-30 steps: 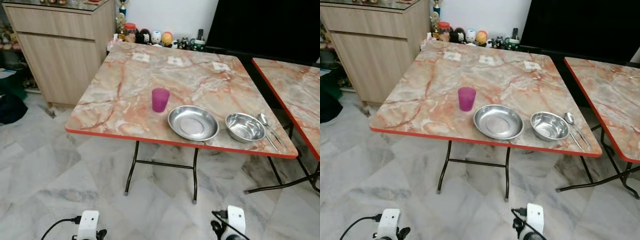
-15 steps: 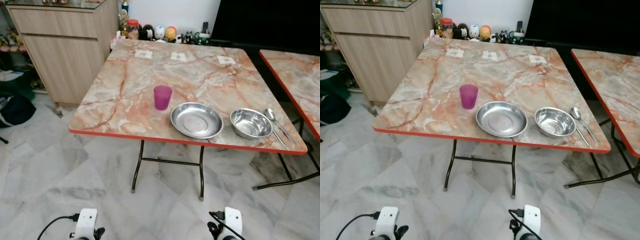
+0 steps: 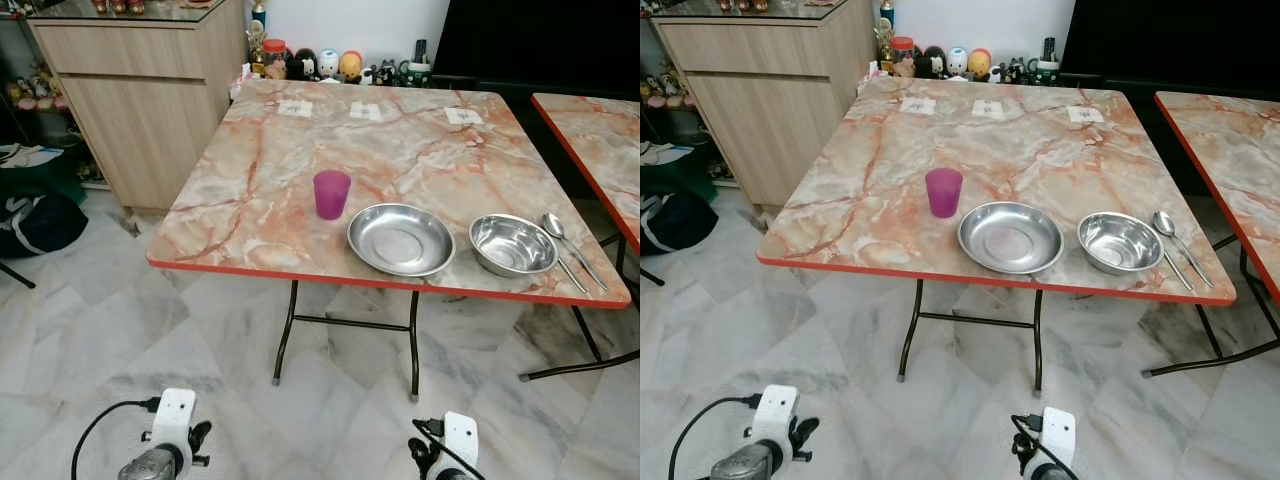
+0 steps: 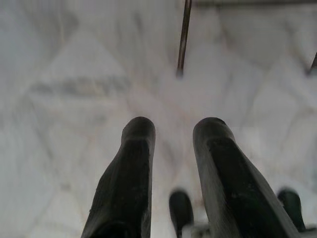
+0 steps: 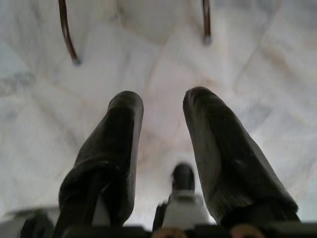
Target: Setting the table
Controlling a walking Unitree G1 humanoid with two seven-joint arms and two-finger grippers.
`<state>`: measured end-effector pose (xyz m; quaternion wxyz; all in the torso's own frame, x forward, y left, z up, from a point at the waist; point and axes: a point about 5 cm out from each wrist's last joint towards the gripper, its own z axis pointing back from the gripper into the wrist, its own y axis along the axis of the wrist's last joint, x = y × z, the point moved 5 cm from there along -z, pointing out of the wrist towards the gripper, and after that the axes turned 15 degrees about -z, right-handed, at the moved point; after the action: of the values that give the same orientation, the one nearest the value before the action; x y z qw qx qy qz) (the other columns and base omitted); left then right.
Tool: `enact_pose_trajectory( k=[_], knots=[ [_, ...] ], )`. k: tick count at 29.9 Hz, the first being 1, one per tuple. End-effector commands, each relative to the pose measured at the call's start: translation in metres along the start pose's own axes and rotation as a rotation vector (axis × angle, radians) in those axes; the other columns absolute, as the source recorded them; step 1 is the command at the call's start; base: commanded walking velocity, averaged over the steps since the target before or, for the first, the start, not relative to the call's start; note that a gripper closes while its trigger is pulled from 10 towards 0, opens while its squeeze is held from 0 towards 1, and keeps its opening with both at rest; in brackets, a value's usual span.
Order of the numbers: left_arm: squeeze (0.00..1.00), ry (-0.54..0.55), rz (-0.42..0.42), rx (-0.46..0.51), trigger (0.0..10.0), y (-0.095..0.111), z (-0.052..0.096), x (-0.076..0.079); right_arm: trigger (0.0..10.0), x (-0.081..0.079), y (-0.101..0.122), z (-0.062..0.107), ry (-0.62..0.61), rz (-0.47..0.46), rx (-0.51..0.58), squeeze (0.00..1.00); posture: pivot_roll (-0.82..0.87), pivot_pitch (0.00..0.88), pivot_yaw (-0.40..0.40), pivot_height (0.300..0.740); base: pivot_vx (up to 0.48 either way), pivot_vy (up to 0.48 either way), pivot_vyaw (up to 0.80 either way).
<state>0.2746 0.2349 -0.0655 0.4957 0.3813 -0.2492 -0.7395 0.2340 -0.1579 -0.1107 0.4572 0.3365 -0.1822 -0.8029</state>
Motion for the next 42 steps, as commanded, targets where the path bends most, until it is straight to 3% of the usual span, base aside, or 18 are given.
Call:
enact_pose_trajectory(
  k=[1, 6, 11, 14, 16, 20, 24, 30, 32, 37, 42],
  knots=[
    [0.00, 0.001, -0.009, 0.087, 10.0, 0.013, 0.001, 0.000, 10.0, -0.006, 0.025, -0.002, 0.033, 0.038, 0.099, 0.00, 0.17, 0.000, -0.081, 0.740, 0.000, 0.000, 0.00],
    [0.00, 0.117, 0.009, 0.277, 10.0, 0.025, 0.022, -0.020, 10.0, -0.009, 0.057, 0.004, 0.083, 0.020, 0.289, 0.00, 0.16, 0.000, -0.114, 0.740, 0.000, 0.000, 0.00],
    [0.00, 0.136, 0.002, 0.386, 10.0, 0.035, 0.042, -0.020, 10.0, -0.013, 0.067, 0.013, 0.133, 0.010, 0.384, 0.00, 0.17, 0.000, -0.132, 0.740, 0.000, 0.000, 0.00],
    [0.00, 0.140, -0.003, 0.400, 10.0, 0.036, 0.046, -0.019, 10.0, -0.012, 0.067, 0.016, 0.140, 0.009, 0.404, 0.00, 0.17, 0.000, -0.136, 0.740, 0.000, 0.000, 0.00],
    [0.00, 0.159, 0.007, 0.449, 10.0, 0.046, 0.055, -0.021, 10.0, -0.009, 0.072, 0.032, 0.154, 0.013, 0.505, 0.00, 0.16, 0.000, -0.137, 0.740, 0.000, 0.000, 0.00],
    [0.00, 0.125, 0.007, 0.432, 10.0, 0.044, 0.049, -0.015, 10.0, -0.008, 0.070, 0.031, 0.151, 0.010, 0.499, 0.00, 0.15, 0.000, -0.137, 0.740, 0.000, 0.000, 0.00],
    [0.00, 0.124, 0.000, 0.471, 10.0, 0.063, 0.047, -0.014, 10.0, -0.006, 0.073, 0.033, 0.140, 0.004, 0.511, 0.00, 0.15, 0.000, -0.132, 0.740, 0.000, 0.000, 0.00],
    [0.00, 0.145, 0.002, 0.537, 10.0, 0.089, 0.053, -0.024, 10.0, -0.017, 0.099, 0.043, 0.155, -0.009, 0.621, 0.00, 0.15, 0.000, -0.112, 0.740, 0.000, 0.000, 0.00],
    [0.00, 0.139, 0.005, 0.555, 10.0, 0.096, 0.054, -0.022, 10.0, -0.029, 0.113, 0.053, 0.195, 0.015, 0.686, 0.00, 0.15, 0.000, -0.110, 0.740, 0.000, 0.000, 0.00],
    [0.00, 0.110, 0.000, 0.493, 10.0, 0.081, 0.044, -0.014, 10.0, -0.039, 0.117, 0.052, 0.216, 0.011, 0.696, 0.00, 0.15, 0.000, -0.109, 0.740, 0.000, 0.000, 0.00],
    [0.00, 0.095, -0.001, 0.415, 10.0, 0.063, 0.040, -0.011, 10.0, -0.037, 0.116, 0.051, 0.198, -0.024, 0.689, 0.00, 0.16, 0.000, -0.116, 0.740, 0.000, 0.000, 0.00]
  ],
)
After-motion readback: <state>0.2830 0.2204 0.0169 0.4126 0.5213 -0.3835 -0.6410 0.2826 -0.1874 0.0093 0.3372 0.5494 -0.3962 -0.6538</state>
